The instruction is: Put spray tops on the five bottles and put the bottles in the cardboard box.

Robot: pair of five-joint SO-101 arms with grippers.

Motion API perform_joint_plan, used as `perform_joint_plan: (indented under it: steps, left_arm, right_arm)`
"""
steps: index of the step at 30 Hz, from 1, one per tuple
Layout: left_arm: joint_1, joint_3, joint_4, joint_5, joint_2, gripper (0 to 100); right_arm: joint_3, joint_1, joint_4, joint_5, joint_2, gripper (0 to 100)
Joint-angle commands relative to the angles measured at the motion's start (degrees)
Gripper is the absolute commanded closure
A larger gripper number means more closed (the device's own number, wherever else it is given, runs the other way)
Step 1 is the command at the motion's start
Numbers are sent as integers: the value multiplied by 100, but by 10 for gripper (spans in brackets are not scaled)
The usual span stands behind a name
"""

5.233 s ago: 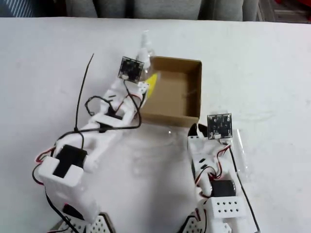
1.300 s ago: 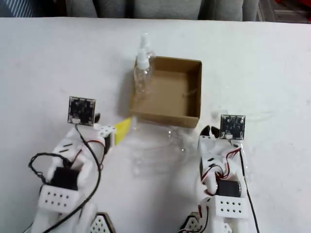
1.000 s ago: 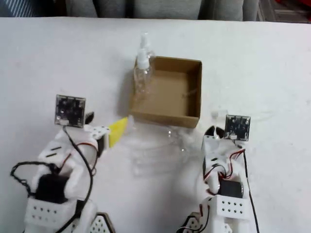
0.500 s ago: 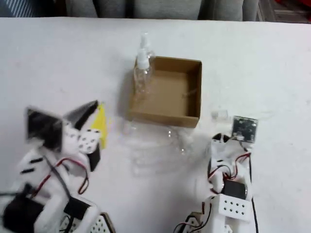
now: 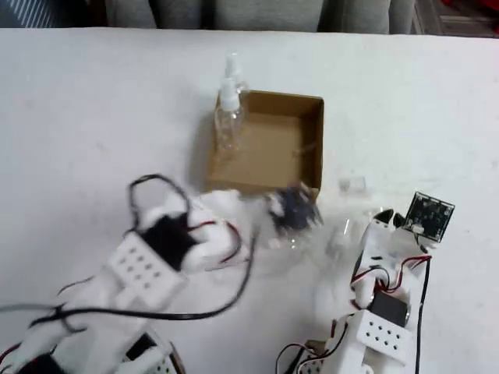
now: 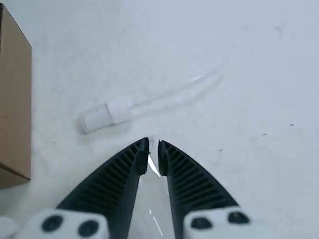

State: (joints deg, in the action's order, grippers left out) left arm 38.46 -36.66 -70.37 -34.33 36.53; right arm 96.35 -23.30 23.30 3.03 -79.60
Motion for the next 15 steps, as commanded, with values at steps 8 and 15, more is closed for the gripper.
perform_joint_plan:
  steps: [8,15]
  left_arm:
    - [136,246,1275,-18,-1833,964]
    - [163,273,1301,9,-2229,872]
  right_arm:
    - [70,-488,-462,62,-84,983]
    - [70,-470,-462,62,-84,983]
